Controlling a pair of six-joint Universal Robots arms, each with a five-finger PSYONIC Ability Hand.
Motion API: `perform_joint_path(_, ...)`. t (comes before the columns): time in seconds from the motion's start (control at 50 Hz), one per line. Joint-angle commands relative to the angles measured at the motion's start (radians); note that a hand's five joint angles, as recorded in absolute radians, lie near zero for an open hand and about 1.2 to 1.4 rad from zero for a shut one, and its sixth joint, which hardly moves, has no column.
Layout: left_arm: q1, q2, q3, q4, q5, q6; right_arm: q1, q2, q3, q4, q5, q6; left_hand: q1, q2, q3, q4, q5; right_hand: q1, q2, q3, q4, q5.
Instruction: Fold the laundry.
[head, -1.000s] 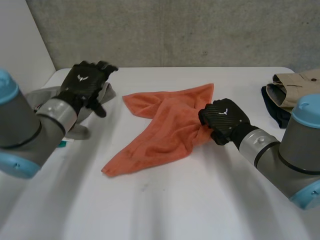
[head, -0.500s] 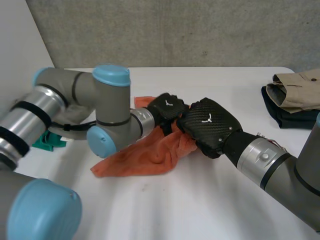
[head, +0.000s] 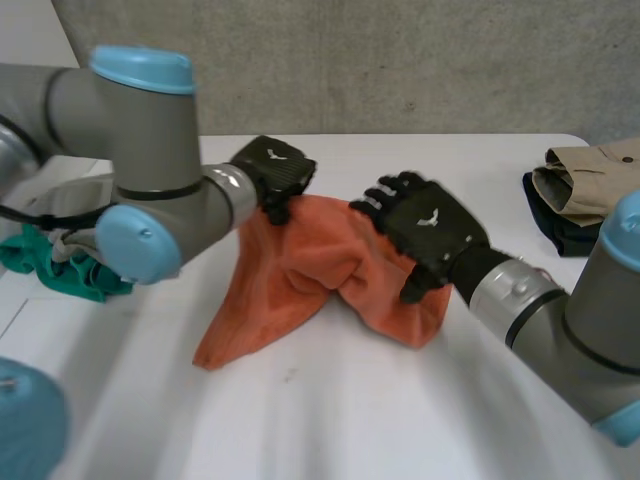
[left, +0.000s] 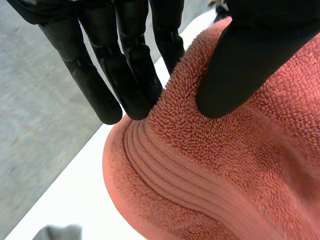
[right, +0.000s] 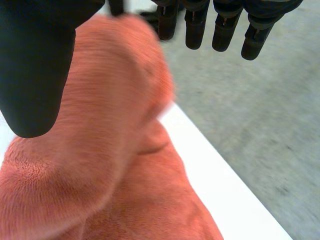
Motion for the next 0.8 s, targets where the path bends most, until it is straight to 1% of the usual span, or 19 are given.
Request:
perform_joint_path(0.02,0.069,0.218,-0.279,0.081,0.031,0.056,-0.072,0.001,-0.103,0.106,0.120,0.242,0.304,0.203,0.210,0.199,0.263,-0.049,-0.030,-0.035,-0.035,-0.043)
perform_joint_path(0.06,0.075,0.257,-0.308,0.094,0.035,0.050,-0.085,0.006,-0.134,0.176,0.128,0.265,0.304,0.203,0.210,0.199,0.263,-0.049,-0.030,-0.035,-0.035,-0.043)
perform_joint_path(0.08,0.076,0.295,-0.331,0.103,0.038,0.041,-0.094,0.016,-0.161,0.260,0.133,0.274,0.304,0.203,0.210,0.199,0.263,-0.049,-0.030,-0.035,-0.035,-0.043)
perform_joint_path(0.14,0.076,0.343,-0.353,0.107,0.037,0.020,-0.111,0.059,-0.198,0.393,0.130,0.278,0.304,0.203,0.210,0.199,0.263,-0.049,-0.030,-0.035,-0.035,-0.043)
perform_joint_path(0.16,0.076,0.370,-0.357,0.107,0.035,0.004,-0.120,0.091,-0.212,0.467,0.127,0.284,0.304,0.203,0.210,0.199,0.263,-0.049,-0.030,-0.035,-0.035,-0.043)
perform_joint_path(0.2,0.073,0.392,-0.359,0.109,0.032,-0.014,-0.123,0.121,-0.215,0.530,0.122,0.291,0.304,0.203,0.210,0.199,0.263,-0.049,-0.030,-0.035,-0.035,-0.043)
perform_joint_path(0.24,0.066,0.418,-0.358,0.107,0.025,-0.034,-0.114,0.150,-0.203,0.547,0.122,0.323,0.304,0.203,0.210,0.199,0.263,-0.049,-0.030,-0.035,-0.035,-0.043)
perform_joint_path(0.26,0.061,0.426,-0.358,0.107,0.022,-0.042,-0.108,0.159,-0.194,0.538,0.122,0.346,0.304,0.203,0.210,0.199,0.263,-0.049,-0.030,-0.035,-0.035,-0.043)
perform_joint_path(0.34,0.036,0.466,-0.351,0.104,-0.001,-0.075,-0.044,0.178,-0.134,0.410,0.137,0.478,0.304,0.203,0.210,0.199,0.263,-0.049,-0.030,-0.035,-0.035,-0.043)
perform_joint_path(0.38,0.030,0.480,-0.339,0.104,-0.011,-0.089,-0.017,0.181,-0.115,0.365,0.150,0.515,0.304,0.203,0.210,0.199,0.263,-0.049,-0.030,-0.035,-0.035,-0.043)
perform_joint_path(0.4,0.020,0.493,-0.324,0.104,-0.021,-0.106,0.016,0.184,-0.100,0.318,0.168,0.547,0.304,0.203,0.210,0.199,0.263,-0.049,-0.030,-0.035,-0.035,-0.043)
perform_joint_path(0.46,0.007,0.509,-0.296,0.103,-0.037,-0.138,0.070,0.197,-0.089,0.230,0.214,0.577,0.304,0.203,0.210,0.199,0.263,-0.049,-0.030,-0.035,-0.035,-0.043)
perform_joint_path(0.48,0.001,0.515,-0.279,0.101,-0.047,-0.163,0.101,0.214,-0.088,0.167,0.258,0.586,0.304,0.203,0.210,0.199,0.263,-0.049,-0.030,-0.035,-0.035,-0.043)
perform_joint_path(0.52,-0.005,0.524,-0.266,0.098,-0.057,-0.187,0.128,0.236,-0.092,0.103,0.309,0.584,0.304,0.203,0.210,0.199,0.263,-0.049,-0.030,-0.035,-0.035,-0.043)
perform_joint_path(0.54,-0.011,0.532,-0.253,0.094,-0.060,-0.210,0.151,0.256,-0.100,0.052,0.367,0.577,0.304,0.203,0.210,0.199,0.263,-0.049,-0.030,-0.035,-0.035,-0.043)
perform_joint_path(0.6,-0.019,0.542,-0.244,0.086,-0.064,-0.240,0.176,0.291,-0.124,-0.016,0.449,0.561,0.304,0.203,0.210,0.199,0.263,-0.049,-0.030,-0.035,-0.035,-0.043)
perform_joint_path(0.62,-0.022,0.552,-0.241,0.081,-0.063,-0.249,0.194,0.315,-0.149,-0.042,0.493,0.552,0.304,0.203,0.210,0.199,0.263,-0.049,-0.030,-0.035,-0.035,-0.043)
perform_joint_path(0.68,-0.028,0.568,-0.244,0.081,-0.064,-0.267,0.217,0.357,-0.198,-0.051,0.550,0.543,0.304,0.203,0.210,0.199,0.263,-0.049,-0.030,-0.035,-0.035,-0.043)
perform_joint_path(0.8,-0.026,0.576,-0.249,0.078,-0.067,-0.284,0.251,0.440,-0.307,-0.049,0.569,0.551,0.304,0.203,0.210,0.199,0.263,-0.049,-0.030,-0.035,-0.035,-0.043)
